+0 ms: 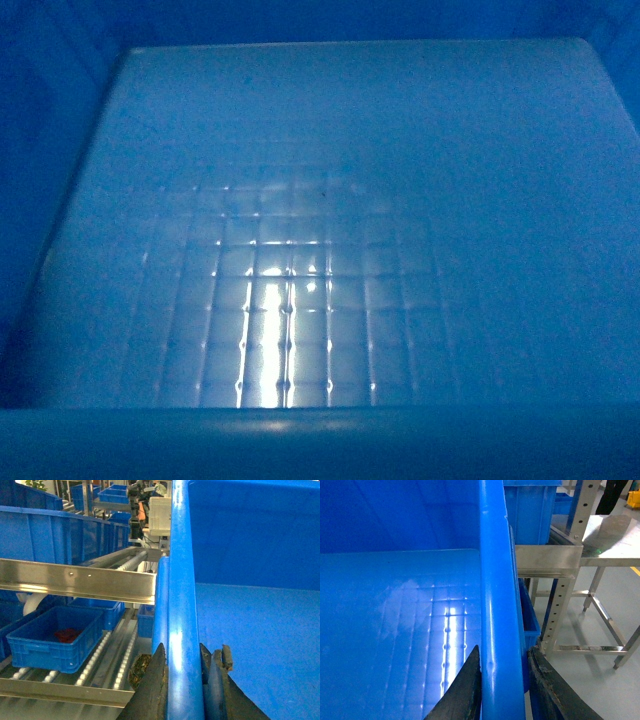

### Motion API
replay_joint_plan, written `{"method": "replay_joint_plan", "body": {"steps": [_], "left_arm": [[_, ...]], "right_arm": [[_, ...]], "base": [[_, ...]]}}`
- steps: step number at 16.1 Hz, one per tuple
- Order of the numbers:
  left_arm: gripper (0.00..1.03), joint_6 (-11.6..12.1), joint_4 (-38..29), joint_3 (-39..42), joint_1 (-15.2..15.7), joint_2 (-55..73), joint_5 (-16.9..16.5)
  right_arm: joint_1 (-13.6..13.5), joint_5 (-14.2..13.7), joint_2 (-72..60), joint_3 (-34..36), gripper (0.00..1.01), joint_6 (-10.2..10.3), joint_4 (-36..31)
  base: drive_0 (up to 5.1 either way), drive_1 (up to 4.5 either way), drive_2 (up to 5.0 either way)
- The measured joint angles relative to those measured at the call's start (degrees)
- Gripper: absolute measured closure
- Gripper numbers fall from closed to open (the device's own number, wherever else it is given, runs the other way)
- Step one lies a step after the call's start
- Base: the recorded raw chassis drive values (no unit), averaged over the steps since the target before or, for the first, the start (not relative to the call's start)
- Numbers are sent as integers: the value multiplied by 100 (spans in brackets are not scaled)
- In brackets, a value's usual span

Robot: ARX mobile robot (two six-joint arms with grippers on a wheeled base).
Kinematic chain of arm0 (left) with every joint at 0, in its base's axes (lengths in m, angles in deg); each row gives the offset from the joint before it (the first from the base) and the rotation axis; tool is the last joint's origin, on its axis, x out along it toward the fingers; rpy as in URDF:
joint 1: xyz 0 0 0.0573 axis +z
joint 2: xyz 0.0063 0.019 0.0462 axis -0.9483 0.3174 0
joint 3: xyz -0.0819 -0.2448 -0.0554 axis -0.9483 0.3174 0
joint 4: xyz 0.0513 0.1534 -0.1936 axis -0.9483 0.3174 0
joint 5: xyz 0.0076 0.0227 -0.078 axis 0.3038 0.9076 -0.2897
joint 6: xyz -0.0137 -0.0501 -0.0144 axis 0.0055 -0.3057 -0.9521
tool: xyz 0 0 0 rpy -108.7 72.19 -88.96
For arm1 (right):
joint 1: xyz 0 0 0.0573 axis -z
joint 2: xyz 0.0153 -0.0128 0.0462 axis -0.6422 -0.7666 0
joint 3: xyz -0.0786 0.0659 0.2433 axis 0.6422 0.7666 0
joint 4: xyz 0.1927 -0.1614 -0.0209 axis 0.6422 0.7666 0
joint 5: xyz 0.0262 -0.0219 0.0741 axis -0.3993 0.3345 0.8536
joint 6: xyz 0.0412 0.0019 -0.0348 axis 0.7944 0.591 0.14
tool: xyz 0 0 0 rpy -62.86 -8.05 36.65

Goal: Place box next to blue box on left shelf

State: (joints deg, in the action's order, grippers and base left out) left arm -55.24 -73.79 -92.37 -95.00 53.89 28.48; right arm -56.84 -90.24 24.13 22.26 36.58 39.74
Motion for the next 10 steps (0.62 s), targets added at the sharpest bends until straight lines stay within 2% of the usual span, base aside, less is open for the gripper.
{"method": "replay_joint_plan", "body": {"steps": [10], "left_arm": [[93,4,-2,0,0,0,-4]], "right_arm": [[0,-7,-2,0,81,4,17]], "base": [[-501,245,245]]}}
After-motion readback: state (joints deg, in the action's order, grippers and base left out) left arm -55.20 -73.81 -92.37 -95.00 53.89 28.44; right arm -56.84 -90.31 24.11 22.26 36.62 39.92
